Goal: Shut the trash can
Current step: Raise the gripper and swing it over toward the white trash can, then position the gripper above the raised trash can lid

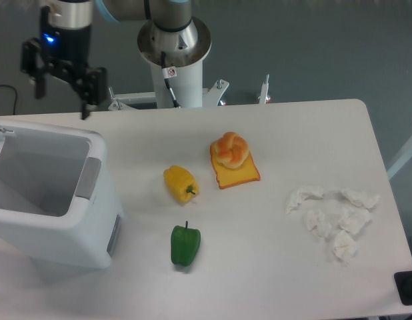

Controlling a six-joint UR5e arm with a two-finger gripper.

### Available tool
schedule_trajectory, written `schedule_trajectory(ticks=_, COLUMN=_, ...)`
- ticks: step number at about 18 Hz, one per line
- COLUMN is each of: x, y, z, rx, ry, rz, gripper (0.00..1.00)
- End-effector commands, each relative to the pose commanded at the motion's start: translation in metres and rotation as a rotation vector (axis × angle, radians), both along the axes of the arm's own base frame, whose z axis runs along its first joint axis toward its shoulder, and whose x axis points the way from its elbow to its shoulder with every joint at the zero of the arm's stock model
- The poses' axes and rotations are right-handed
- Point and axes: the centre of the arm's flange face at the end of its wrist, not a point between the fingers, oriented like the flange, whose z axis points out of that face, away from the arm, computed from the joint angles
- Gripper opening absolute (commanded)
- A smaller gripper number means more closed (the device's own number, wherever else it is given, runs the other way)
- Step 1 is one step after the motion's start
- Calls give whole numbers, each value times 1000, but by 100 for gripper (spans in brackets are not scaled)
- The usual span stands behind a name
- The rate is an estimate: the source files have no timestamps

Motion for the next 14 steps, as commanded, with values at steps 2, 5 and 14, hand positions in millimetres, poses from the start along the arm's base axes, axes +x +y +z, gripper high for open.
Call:
schedule_trajectory(ticks=2, x=8, y=8, z=3, rx=35, ry=-6, rz=-12, gripper=100)
schedule_trajectory(ticks=5, x=18, y=25, z=10, rx=64, ry=-22, rz=15, gripper=100)
schedule_trajectory(ticks=14, x=39, y=44, z=17, rx=69, ry=-39, rz=-1, gripper=100)
